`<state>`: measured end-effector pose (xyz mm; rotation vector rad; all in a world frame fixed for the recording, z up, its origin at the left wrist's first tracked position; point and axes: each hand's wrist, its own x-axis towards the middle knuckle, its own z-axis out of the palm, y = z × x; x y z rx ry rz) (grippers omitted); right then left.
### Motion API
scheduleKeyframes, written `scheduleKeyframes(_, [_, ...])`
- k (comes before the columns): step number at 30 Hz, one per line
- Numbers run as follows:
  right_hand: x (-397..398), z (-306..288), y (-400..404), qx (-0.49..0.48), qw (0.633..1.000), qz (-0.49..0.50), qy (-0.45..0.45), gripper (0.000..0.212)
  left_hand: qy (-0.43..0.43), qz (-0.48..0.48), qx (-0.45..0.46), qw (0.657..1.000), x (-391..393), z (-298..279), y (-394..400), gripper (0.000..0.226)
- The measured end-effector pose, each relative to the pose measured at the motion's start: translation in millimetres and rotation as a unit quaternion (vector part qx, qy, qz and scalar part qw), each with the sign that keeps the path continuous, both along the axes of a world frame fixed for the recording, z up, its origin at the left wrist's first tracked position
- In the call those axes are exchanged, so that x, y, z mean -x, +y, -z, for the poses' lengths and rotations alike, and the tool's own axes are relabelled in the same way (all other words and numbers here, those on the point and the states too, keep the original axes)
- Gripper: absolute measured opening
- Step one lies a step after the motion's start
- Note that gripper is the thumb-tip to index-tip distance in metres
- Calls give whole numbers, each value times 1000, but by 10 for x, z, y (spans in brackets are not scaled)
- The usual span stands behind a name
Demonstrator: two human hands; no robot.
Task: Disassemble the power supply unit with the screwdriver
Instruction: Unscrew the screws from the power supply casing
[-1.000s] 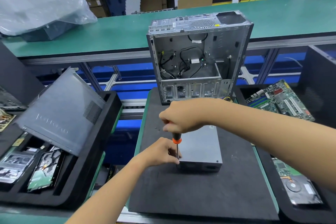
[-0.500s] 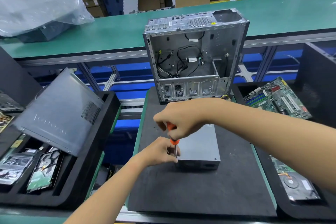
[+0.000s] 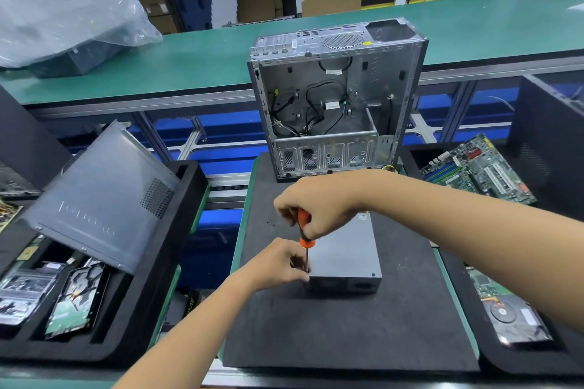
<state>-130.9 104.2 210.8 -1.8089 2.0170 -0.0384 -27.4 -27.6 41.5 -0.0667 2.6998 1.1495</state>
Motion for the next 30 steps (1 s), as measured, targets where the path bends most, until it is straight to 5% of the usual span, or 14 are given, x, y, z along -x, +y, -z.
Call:
scheduleKeyframes(4, [10,86,-50,-4,994,18,110,27,-10,-12,9,1000,11,6,12,10])
scheduleKeyframes(10, [-5,19,21,59,998,-16,18,16,-13,9,47,999,28,-1,26,17])
scheduleKeyframes(30, [129,30,36,-10,997,39,65,15,-48,14,146,988,61,-49,127,15])
